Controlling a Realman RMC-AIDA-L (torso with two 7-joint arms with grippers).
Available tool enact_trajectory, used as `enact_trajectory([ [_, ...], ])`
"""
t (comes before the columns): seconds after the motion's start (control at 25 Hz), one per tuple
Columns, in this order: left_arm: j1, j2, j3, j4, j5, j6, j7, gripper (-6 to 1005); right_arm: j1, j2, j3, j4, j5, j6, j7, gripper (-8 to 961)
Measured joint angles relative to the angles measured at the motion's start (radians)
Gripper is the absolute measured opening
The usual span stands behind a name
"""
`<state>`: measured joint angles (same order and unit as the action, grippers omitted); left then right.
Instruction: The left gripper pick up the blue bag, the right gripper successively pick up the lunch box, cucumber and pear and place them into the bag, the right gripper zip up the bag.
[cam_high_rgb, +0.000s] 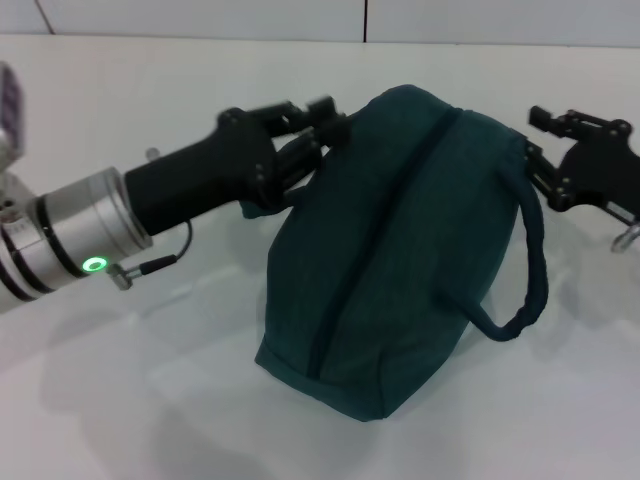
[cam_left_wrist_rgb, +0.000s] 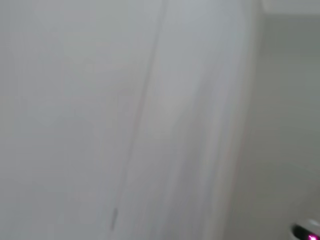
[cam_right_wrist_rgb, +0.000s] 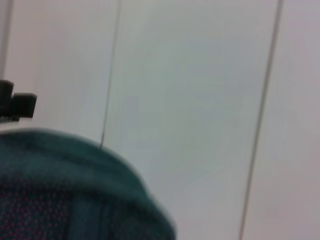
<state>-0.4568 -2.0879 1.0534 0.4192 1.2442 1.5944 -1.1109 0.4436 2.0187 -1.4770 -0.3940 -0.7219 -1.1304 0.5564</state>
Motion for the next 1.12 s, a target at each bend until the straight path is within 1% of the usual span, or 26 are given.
enact_trajectory([
  [0.12, 0.015, 0.001, 0.000, -0.006, -0.040, 0.016, 0.000, 244, -0.047, -0.004, 0.065, -0.013, 0.004, -0.087, 0.045, 338],
  [0.2, 0.026, 0.002, -0.001, -0.005, -0.054, 0.060, 0.012, 279, -0.072, -0.014, 0.100, -0.020, -0.003, -0.178, 0.088, 418],
  [0.24, 0.031, 0.002, 0.000, -0.003, -0.056, 0.092, 0.027, 297, -0.080, -0.025, 0.103, -0.027, -0.025, -0.251, 0.121, 458],
  [0.28, 0.034, 0.003, 0.001, -0.003, -0.055, 0.115, 0.041, 314, -0.079, -0.038, 0.100, -0.036, -0.059, -0.313, 0.151, 498],
  [0.32, 0.038, 0.003, 0.003, -0.003, -0.048, 0.151, 0.069, 332, -0.072, -0.046, 0.096, -0.046, -0.097, -0.372, 0.181, 538],
  [0.36, 0.043, 0.003, 0.005, -0.006, -0.035, 0.176, 0.095, 349, -0.060, -0.049, 0.093, -0.054, -0.143, -0.413, 0.207, 578],
  [0.44, 0.055, 0.000, 0.007, -0.018, -0.008, 0.215, 0.152, 384, -0.030, -0.049, 0.092, -0.068, -0.230, -0.484, 0.250, 622],
  [0.52, 0.066, -0.001, 0.007, -0.040, 0.000, 0.233, 0.207, 481, 0.004, -0.044, 0.093, -0.073, -0.296, -0.534, 0.280, 666],
  [0.64, 0.090, -0.001, 0.006, -0.068, -0.003, 0.253, 0.252, 626, 0.037, -0.040, 0.092, -0.080, -0.342, -0.559, 0.310, 733],
  [0.76, 0.107, 0.000, 0.002, -0.070, -0.004, 0.257, 0.268, 762, 0.048, -0.036, 0.096, -0.086, -0.355, -0.559, 0.323, 799],
  [0.84, 0.115, 0.001, 0.001, -0.069, -0.004, 0.260, 0.281, 853, 0.050, -0.034, 0.096, -0.087, -0.355, -0.557, 0.324, 799],
  [1.12, 0.118, 0.003, -0.001, -0.063, -0.006, 0.272, 0.306, 896, 0.047, -0.031, 0.112, -0.088, -0.351, -0.554, 0.326, 798],
])
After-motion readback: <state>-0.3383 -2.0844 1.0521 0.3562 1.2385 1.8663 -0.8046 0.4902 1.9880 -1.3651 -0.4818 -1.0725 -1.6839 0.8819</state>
